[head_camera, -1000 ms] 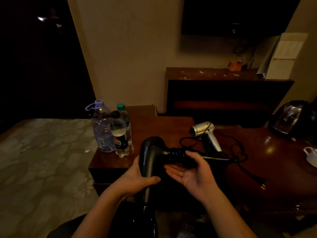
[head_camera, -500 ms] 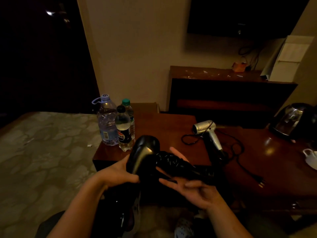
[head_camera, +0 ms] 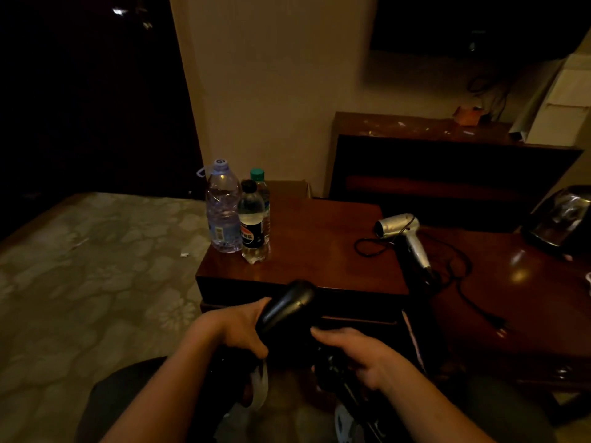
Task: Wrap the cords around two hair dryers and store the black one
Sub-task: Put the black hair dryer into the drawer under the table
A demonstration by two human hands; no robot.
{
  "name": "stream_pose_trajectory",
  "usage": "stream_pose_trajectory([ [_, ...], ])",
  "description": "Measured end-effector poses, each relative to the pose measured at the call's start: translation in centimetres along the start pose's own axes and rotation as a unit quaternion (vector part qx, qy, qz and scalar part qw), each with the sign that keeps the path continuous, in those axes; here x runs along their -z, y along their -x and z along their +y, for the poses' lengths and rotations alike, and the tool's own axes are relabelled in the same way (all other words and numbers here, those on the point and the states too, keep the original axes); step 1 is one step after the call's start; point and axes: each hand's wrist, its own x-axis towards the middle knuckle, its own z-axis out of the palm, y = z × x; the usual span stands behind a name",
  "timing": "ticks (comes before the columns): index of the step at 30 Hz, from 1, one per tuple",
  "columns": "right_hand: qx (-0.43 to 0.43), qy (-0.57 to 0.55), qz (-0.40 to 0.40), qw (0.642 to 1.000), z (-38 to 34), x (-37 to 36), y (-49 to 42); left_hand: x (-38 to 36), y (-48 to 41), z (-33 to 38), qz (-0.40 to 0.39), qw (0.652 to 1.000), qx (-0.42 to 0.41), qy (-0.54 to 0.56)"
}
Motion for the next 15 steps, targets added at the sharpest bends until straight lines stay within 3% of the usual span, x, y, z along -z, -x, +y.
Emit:
stream_pose_trajectory([
  [5, -0.127, 0.035, 0.062, 0.989, 3.1, 0.3, -2.6, -3.2, -2.9, -1.4, -0.036, 0.997, 0.048, -0.054],
  [11, -0.138, 0.027, 0.109, 0.984, 6.2, 1.8, -6.1, -6.4, -5.7, -3.7, 0.015, 0.982, 0.186, 0.009],
  [15, -0.188, -0.029, 0.108, 0.976, 9.1, 2.0, -8.3, -8.1, -7.3, -5.7, 0.032, 0.979, 0.189, 0.065],
])
